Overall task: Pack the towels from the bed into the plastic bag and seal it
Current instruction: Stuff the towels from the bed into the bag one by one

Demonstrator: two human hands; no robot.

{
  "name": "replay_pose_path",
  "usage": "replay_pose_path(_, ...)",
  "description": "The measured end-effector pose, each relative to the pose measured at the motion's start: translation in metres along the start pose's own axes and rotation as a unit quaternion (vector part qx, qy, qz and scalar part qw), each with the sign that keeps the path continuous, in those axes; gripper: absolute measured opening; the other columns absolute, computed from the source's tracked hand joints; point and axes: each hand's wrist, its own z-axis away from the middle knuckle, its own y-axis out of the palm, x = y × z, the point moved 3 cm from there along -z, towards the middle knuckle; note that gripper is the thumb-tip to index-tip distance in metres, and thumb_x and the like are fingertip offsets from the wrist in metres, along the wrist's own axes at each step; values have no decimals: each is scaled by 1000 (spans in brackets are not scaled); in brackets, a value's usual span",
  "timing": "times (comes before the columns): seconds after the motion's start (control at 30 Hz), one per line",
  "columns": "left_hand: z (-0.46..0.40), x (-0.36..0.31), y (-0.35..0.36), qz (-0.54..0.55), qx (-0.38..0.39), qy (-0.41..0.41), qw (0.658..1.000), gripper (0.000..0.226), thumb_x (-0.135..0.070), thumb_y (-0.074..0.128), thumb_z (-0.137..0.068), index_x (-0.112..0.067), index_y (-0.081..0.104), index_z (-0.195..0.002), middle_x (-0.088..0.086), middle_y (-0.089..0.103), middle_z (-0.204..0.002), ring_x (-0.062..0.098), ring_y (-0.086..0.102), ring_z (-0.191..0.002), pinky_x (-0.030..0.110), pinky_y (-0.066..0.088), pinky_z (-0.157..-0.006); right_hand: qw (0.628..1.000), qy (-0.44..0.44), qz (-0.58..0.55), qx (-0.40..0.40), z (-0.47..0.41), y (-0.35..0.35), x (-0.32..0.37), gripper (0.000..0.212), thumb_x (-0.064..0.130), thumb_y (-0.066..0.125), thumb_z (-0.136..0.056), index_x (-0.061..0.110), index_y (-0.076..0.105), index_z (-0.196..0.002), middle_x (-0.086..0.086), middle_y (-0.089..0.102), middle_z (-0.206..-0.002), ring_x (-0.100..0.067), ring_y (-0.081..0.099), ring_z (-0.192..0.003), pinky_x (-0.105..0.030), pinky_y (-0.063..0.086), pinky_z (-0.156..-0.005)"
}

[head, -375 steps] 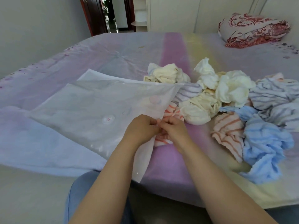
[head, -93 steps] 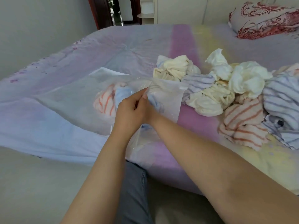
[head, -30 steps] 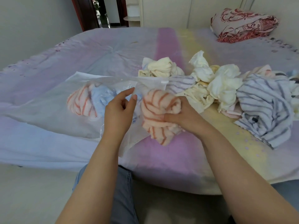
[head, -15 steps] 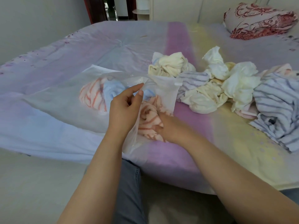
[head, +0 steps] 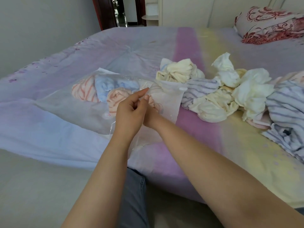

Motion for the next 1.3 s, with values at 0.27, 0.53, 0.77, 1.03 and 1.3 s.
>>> replay_pose_path(0.27,1,5,13,12,6,-1,1000,23,-28,57,-96,-39,64,-115,8,49,-68,13,42,-61,14,40,-60,898,21,198,-392,77,-102,-102,39,23,59,-87,22,56,-126,-8,50,-131,-29,44,-120,-43,40,-99)
replay_pose_path(0.53,6,8,18,-5,0,-8,1000,24,-27,58,-95,-41,63,-113,-6,37,-56,6,33,-52,15,34,-54,942,123,184,-250,82,-102,-180,45,5,49,-89,13,53,-133,-16,52,-131,-33,49,-119,-39,43,-95)
replay_pose_path(0.77,8,7,17,-8,3,-7,1000,23,-30,56,-96,-44,63,-113,-3,39,-58,7,35,-54,19,35,-57,988,31,16,-150,114,-113,-84,20,16,51,-90,18,67,-102,-1,68,-99,-17,63,-89,-32,49,-75)
replay_pose_path(1.03,7,8,21,16,1,-10,1000,24,-33,57,-95,-40,65,-117,7,46,-65,17,39,-61,28,40,-63,987,62,-143,-40,138,-102,-54,18,19,66,-87,28,57,-100,7,62,-102,-12,59,-95,-25,45,-77)
replay_pose_path(1.3,12,7,19,19,4,-15,1000,23,-31,56,-95,-45,63,-112,6,45,-64,16,39,-60,25,39,-62,953,139,231,135,113,-61,-141,96,72,54,-75,42,1,-149,-1,-13,-161,-26,-12,-148,-47,6,-119)
